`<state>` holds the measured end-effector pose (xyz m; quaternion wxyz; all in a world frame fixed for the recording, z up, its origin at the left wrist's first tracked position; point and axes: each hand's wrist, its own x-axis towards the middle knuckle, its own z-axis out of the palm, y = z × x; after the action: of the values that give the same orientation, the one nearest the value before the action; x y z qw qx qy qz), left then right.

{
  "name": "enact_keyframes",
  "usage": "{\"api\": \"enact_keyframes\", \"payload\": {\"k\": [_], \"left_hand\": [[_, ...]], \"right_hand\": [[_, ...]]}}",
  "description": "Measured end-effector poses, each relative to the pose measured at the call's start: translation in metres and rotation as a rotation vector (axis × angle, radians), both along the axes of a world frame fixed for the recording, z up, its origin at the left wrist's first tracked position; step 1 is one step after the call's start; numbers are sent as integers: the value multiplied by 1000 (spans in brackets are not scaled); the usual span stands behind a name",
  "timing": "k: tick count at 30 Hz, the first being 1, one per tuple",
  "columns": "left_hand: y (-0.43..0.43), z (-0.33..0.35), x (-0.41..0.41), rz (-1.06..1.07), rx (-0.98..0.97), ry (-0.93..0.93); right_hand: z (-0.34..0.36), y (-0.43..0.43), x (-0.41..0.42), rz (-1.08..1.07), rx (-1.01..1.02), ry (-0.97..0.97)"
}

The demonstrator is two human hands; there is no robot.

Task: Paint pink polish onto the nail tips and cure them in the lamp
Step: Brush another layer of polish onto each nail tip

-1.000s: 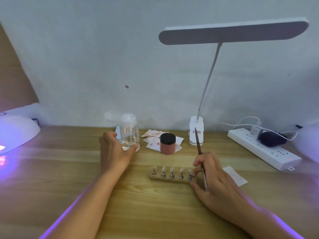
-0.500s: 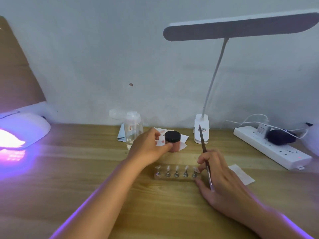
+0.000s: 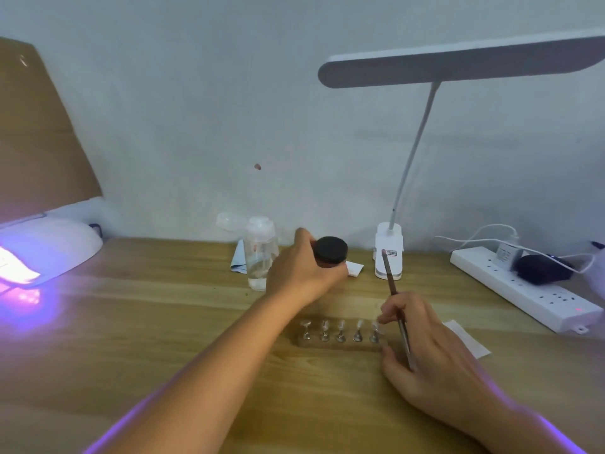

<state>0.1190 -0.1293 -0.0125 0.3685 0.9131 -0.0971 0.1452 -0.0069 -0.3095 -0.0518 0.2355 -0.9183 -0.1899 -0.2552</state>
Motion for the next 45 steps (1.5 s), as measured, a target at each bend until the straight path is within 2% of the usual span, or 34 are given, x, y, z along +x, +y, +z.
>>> {"api": "enact_keyframes", "payload": {"k": [3, 7, 9, 12, 17, 22, 25, 30, 38, 45], "left_hand": [[17, 2, -33, -50, -158, -90], [32, -18, -87, -172, -201, -184], [33, -30, -107, -197, -166, -241], [33, -39, -122, -229, -28, -316], [29, -34, -126, -270, 106, -394], [19, -42, -120, -364, 192, -347], [17, -43, -118, -389, 185, -322], [19, -43, -115, -431, 169, -313], [22, -46, -117, -384, 198, -404], [20, -46, -116, -429, 194, -312]], "right_hand": [[4, 3, -7, -26, 63, -38], [11, 12, -18, -80, 218, -134], [15, 21, -26, -50, 268, -164], [18, 42, -38, -22, 241, -126], [20, 49, -42, -121, 196, -88], [12, 37, -52, -171, 245, -35], [7, 33, -52, -162, 300, -21], [8, 32, -53, -103, 271, -36], [5, 34, -56, -125, 215, -83], [4, 31, -56, -109, 271, -102]]}}
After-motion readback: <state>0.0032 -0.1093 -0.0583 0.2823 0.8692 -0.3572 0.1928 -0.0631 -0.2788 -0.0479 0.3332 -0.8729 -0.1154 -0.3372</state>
